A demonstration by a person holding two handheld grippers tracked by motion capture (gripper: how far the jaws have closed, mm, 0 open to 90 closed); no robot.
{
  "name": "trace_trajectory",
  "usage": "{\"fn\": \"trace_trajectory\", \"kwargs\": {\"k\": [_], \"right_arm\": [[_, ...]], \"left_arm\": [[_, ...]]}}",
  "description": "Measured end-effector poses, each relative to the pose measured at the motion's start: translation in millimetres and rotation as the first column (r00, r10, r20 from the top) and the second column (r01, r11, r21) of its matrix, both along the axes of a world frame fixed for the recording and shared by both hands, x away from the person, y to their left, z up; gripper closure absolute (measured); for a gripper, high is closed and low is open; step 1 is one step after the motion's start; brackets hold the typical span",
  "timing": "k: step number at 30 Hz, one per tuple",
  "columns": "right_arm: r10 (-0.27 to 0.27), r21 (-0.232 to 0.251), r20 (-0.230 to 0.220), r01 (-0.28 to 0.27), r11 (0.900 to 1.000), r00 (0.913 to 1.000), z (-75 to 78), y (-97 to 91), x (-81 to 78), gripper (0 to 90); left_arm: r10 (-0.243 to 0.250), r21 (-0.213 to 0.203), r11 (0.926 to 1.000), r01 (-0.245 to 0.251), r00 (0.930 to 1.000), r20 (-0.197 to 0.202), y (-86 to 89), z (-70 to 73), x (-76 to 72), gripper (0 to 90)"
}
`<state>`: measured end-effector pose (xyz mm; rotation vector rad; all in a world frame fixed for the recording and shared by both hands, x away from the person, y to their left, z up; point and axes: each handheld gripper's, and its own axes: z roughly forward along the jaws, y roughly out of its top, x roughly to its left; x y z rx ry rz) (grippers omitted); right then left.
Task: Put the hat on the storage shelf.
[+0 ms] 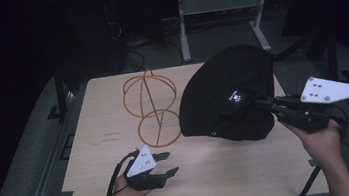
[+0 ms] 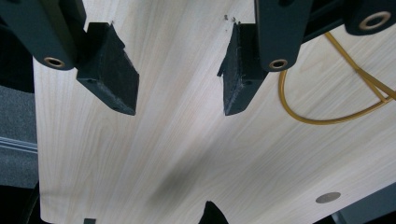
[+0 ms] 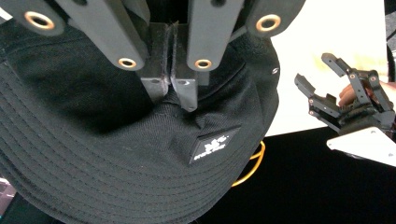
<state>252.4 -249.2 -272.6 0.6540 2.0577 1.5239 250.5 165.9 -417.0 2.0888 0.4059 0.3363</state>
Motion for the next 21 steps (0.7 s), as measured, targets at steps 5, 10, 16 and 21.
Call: {"fn": "trace_trajectory", "kwargs": {"k": [5, 10, 16, 21], "right_arm": [[0.02, -0.009, 0.004, -0.02, 0.9998, 0.9998, 9.1, 5.6, 4.4, 87.8], [0.044, -0.021, 0.003, -0.044, 0.9988, 0.999, 17.6, 14.3, 9.8, 87.8], [0.063, -0.043, 0.001, -0.062, 0.9971, 0.998, 25.5, 25.8, 17.0, 87.8], [0.078, -0.04, 0.0, -0.078, 0.9962, 0.9969, 32.4, 33.8, 22.1, 87.8]], "left_arm": [[-0.003, 0.003, 1.0, 0.002, 1.0, 0.007, 1.1, 0.1, 0.3, 44.8], [0.003, -0.001, 1.0, -0.003, 1.0, 0.004, 2.7, -0.5, 1.0, 44.1], [0.006, 0.006, 1.0, -0.006, 1.0, 0.005, 1.5, -3.6, 1.4, 42.0], [-0.003, 0.0, 1.0, 0.003, 1.0, 0.003, -0.4, -3.9, -0.2, 42.2]]}}
